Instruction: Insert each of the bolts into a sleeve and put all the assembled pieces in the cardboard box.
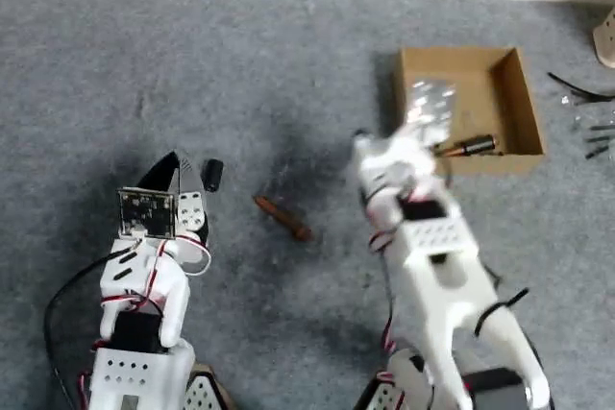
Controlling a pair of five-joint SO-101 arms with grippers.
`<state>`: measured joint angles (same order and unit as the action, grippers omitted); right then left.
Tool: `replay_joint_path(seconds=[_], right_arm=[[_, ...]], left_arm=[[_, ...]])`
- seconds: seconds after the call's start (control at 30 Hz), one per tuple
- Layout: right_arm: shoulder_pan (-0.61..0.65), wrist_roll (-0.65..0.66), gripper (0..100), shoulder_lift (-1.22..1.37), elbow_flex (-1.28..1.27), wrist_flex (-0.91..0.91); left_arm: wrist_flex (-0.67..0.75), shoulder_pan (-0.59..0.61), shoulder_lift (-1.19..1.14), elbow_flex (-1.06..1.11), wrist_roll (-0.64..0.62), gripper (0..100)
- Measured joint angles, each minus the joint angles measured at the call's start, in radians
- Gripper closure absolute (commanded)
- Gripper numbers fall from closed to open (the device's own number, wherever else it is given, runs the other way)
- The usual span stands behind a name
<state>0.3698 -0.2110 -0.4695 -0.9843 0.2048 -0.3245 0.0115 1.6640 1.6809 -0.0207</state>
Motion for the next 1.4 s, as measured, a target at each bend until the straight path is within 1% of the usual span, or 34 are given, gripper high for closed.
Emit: replay_joint_path(seconds=[0.13,0.23,0.43,0.6,0.73,0.83,0.9,1.0,1.1,1.2,1.3,1.4], right_arm=[[0.144,0.141,80.7,-0.017,-0.046,0.000],[0.198,0.201,80.7,-0.023,-0.054,0.000],[0.201,0.209,80.7,-0.023,-0.054,0.000],[0.183,0.212,80.7,-0.023,-0.054,0.000],[0.178,0.212,80.7,-0.023,-0.058,0.000],[0.178,0.212,80.7,-0.023,-0.058,0.000],[0.178,0.212,80.7,-0.023,-0.058,0.000],[0.176,0.212,80.7,-0.023,-0.058,0.000],[0.163,0.212,80.7,-0.023,-0.058,0.000],[0.138,0.212,80.7,-0.023,-0.058,0.000],[0.107,0.212,80.7,-0.023,-0.058,0.000],[0.095,0.212,80.7,-0.023,-0.058,0.000]], left_arm=[[0.002,0.032,0.000,0.000,0.002,99],[0.040,0.035,0.000,0.000,0.002,99],[0.052,0.021,0.000,-0.002,0.000,99],[-0.026,-0.011,0.000,-0.005,0.002,99],[-0.026,-0.012,-0.003,-0.005,0.034,99],[-0.028,-0.012,-0.077,-0.038,0.041,99],[-0.028,-0.012,-0.178,-0.092,0.040,99],[-0.011,-0.012,-0.404,-0.201,0.043,99],[0.040,-0.012,-0.698,-0.331,0.043,99],[0.049,-0.012,-1.017,-0.500,0.043,99],[-0.028,-0.012,-1.321,-0.695,0.041,97],[-0.187,-0.012,-1.521,-0.879,0.041,89]])
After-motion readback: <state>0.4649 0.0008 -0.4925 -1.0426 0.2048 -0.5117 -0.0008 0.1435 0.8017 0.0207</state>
